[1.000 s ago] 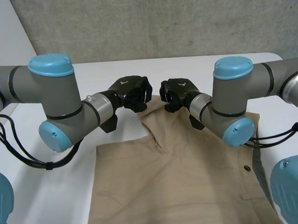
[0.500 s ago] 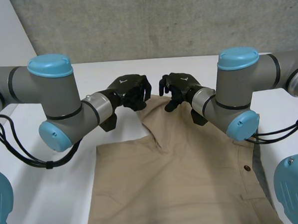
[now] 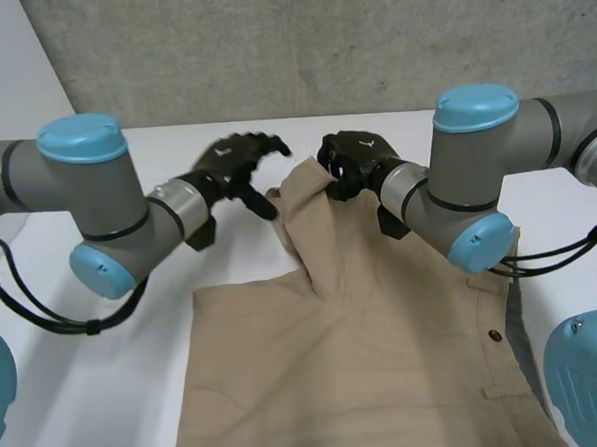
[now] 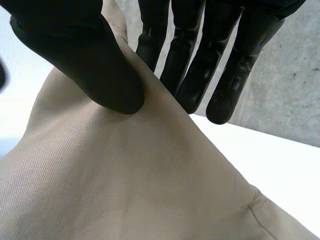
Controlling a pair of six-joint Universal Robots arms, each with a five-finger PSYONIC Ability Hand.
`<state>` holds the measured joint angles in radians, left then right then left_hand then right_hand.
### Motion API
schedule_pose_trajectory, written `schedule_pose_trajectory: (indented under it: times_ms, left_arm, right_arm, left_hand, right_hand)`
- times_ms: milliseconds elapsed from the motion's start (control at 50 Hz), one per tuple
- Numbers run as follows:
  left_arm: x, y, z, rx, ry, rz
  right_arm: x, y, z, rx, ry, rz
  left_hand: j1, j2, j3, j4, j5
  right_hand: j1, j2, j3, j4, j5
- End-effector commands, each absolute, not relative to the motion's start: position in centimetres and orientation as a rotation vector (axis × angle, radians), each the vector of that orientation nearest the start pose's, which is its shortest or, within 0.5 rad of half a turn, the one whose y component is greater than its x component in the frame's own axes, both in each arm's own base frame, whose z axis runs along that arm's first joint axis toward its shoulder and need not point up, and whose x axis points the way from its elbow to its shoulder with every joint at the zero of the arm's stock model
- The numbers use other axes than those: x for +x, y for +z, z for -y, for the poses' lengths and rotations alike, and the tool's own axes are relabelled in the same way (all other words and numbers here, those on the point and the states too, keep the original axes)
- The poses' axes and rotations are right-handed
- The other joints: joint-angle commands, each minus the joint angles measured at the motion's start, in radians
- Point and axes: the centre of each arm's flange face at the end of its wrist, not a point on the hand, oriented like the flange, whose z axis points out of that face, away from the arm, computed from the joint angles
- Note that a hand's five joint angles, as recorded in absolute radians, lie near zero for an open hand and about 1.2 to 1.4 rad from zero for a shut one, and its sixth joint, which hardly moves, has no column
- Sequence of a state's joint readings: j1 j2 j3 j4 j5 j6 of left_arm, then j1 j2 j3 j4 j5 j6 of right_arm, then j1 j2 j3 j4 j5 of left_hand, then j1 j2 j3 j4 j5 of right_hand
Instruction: Fold the shorts.
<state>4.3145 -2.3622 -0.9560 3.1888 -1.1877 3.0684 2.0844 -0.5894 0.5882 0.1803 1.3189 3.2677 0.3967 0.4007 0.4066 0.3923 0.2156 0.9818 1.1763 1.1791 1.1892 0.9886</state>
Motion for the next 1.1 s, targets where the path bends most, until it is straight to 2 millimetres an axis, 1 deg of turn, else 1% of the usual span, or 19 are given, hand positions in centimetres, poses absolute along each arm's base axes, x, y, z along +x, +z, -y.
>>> schedule_pose_trajectory:
  times_ms: [20, 40, 60, 140, 200, 280, 380, 460, 560, 680, 720, 780, 800, 920, 960, 1020, 1060, 1100]
  left_arm:
    - [-31.1, 16.8, 38.9, -0.59, 1.661, 1.917]
    - [-31.1, 16.5, 38.9, -0.59, 1.657, 1.921]
    - [-31.2, 15.8, 39.0, -0.593, 1.642, 1.932]
    - [-31.5, 14.3, 38.9, -0.621, 1.586, 1.931]
    - [-31.8, 13.7, 38.8, -0.645, 1.55, 1.914]
    - [-32.2, 13.1, 39.2, -0.662, 1.528, 1.887]
    - [-32.4, 12.3, 39.6, -0.659, 1.507, 1.903]
    - [-32.4, 11.6, 39.6, -0.656, 1.483, 1.92]
    - [-32.4, 11.4, 39.6, -0.649, 1.475, 1.929]
    - [-32.1, 11.7, 39.7, -0.624, 1.502, 1.952]
    - [-31.8, 11.6, 39.9, -0.613, 1.509, 1.966]
    - [-30.8, 12.2, 40.0, -0.59, 1.518, 1.987]
    - [-30.2, 12.4, 40.0, -0.581, 1.515, 1.998]
    - [-29.8, 12.8, 38.3, -0.589, 1.461, 2.015]
    - [-29.9, 12.9, 37.6, -0.601, 1.433, 2.011]
    - [-30.0, 12.7, 37.1, -0.615, 1.41, 2.006]
    - [-30.1, 12.5, 37.0, -0.62, 1.403, 2.002]
    - [-30.2, 12.5, 37.1, -0.622, 1.406, 1.999]
  right_arm:
    - [37.3, 19.5, 34.8, -0.601, -1.528, -1.935]
    - [37.4, 19.8, 34.7, -0.604, -1.531, -1.927]
    - [37.4, 20.0, 34.7, -0.606, -1.531, -1.922]
    - [37.6, 20.0, 34.3, -0.618, -1.517, -1.917]
    - [37.9, 20.2, 33.8, -0.632, -1.504, -1.903]
    - [37.9, 20.9, 33.2, -0.645, -1.493, -1.89]
    - [37.7, 21.7, 32.9, -0.648, -1.5, -1.877]
    - [37.7, 21.9, 32.8, -0.646, -1.505, -1.874]
    - [37.7, 21.9, 32.9, -0.649, -1.51, -1.876]
    - [37.6, 21.8, 32.9, -0.651, -1.51, -1.879]
    - [37.6, 21.7, 32.9, -0.654, -1.509, -1.88]
    - [37.6, 21.7, 32.9, -0.652, -1.508, -1.88]
    - [37.6, 21.7, 32.9, -0.652, -1.51, -1.881]
    - [37.6, 21.8, 33.0, -0.651, -1.514, -1.879]
    - [37.6, 21.9, 33.0, -0.651, -1.516, -1.876]
    - [37.6, 21.9, 33.0, -0.648, -1.515, -1.876]
    - [37.6, 21.9, 33.0, -0.647, -1.511, -1.877]
    - [37.6, 21.8, 32.9, -0.649, -1.506, -1.88]
  left_hand:
    - [0.052, 0.048, 0.042, 0.056, 0.058]
    - [0.057, 0.054, 0.048, 0.062, 0.064]
    - [0.087, 0.083, 0.077, 0.091, 0.093]
    - [0.145, 0.141, 0.136, 0.15, 0.152]
    - [0.169, 0.165, 0.159, 0.173, 0.176]
    - [0.242, 0.238, 0.232, 0.247, 0.249]
    - [0.31, 0.306, 0.3, 0.314, 0.317]
    - [0.372, 0.368, 0.362, 0.376, 0.378]
    - [0.424, 0.42, 0.415, 0.429, 0.431]
    - [0.451, 0.447, 0.441, 0.455, 0.458]
    - [0.451, 0.447, 0.441, 0.455, 0.458]
    - [0.463, 0.459, 0.453, 0.467, 0.469]
    - [0.498, 0.494, 0.488, 0.502, 0.504]
    - [0.595, 0.591, 0.585, 0.599, 0.601]
    - [0.595, 0.591, 0.585, 0.599, 0.601]
    - [0.557, 0.553, 0.547, 0.561, 0.563]
    - [0.434, 0.43, 0.424, 0.438, 0.44]
    - [0.39, 0.386, 0.38, 0.394, 0.396]
  right_hand:
    - [0.414, 0.22, 0.217, 0.207, 0.233]
    - [0.414, 0.22, 0.217, 0.207, 0.233]
    - [0.414, 0.22, 0.217, 0.207, 0.233]
    - [0.414, 0.22, 0.217, 0.207, 0.233]
    - [0.414, 0.22, 0.217, 0.207, 0.233]
    - [0.414, 0.22, 0.217, 0.207, 0.233]
    - [0.414, 0.22, 0.217, 0.207, 0.233]
    - [0.414, 0.22, 0.217, 0.207, 0.233]
    - [0.414, 0.22, 0.217, 0.207, 0.233]
    - [0.414, 0.22, 0.217, 0.207, 0.233]
    - [0.414, 0.22, 0.217, 0.207, 0.233]
    - [0.414, 0.22, 0.217, 0.207, 0.233]
    - [0.414, 0.22, 0.217, 0.207, 0.233]
    - [0.414, 0.22, 0.217, 0.207, 0.233]
    - [0.414, 0.22, 0.217, 0.207, 0.233]
    - [0.414, 0.22, 0.217, 0.207, 0.233]
    - [0.414, 0.22, 0.217, 0.207, 0.233]
    - [0.414, 0.22, 0.217, 0.207, 0.233]
